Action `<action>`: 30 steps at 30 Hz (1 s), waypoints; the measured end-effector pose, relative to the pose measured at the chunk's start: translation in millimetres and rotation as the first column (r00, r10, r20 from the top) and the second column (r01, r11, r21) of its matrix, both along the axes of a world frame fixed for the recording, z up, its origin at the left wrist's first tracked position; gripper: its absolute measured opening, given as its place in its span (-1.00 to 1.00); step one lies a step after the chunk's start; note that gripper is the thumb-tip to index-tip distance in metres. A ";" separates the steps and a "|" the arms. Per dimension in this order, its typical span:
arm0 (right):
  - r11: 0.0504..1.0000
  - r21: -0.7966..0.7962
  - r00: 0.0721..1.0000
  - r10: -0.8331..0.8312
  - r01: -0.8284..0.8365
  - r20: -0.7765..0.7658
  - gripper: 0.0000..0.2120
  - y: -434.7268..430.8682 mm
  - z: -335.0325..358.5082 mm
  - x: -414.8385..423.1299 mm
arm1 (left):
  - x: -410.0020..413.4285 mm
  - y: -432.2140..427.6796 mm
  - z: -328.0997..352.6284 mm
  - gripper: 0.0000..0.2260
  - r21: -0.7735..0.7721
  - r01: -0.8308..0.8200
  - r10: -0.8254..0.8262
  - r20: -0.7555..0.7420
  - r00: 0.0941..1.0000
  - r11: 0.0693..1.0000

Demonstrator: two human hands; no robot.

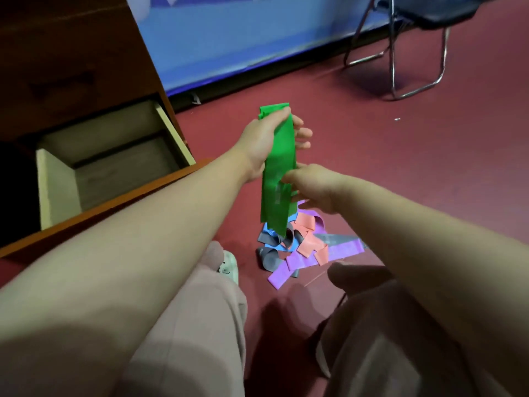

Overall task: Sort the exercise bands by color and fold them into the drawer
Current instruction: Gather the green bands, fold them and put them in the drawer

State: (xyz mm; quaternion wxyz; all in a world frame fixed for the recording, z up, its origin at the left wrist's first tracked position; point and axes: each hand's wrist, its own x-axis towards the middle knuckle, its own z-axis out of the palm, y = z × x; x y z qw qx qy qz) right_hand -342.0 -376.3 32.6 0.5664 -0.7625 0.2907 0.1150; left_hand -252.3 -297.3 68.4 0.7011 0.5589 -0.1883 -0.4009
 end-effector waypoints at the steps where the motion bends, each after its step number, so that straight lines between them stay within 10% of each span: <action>1: 0.998 -0.051 0.999 0.033 -0.033 -0.010 -0.76 7.0 8.4 -5.6 | -4.8 6.1 6.8 -0.69 -0.010 -0.015 0.015 0.029 0.999 1.000; 6: 0.970 -0.225 0.995 0.081 -0.093 -0.065 -0.70 31.3 18.6 -32.9 | -26.5 35.4 19.1 -0.69 -0.054 -0.036 0.042 0.119 0.992 0.998; 24: 0.945 0.324 0.983 -0.095 0.039 0.157 -0.64 62.6 -7.5 -12.8 | -6.8 46.7 1.5 -0.71 -0.089 -0.198 0.189 -0.102 0.977 0.976; 30: 0.967 0.250 0.988 -0.087 0.053 0.130 -0.92 57.1 -12.0 -9.4 | 10.4 43.8 -2.5 -0.71 0.028 -0.220 0.221 -0.117 0.968 0.975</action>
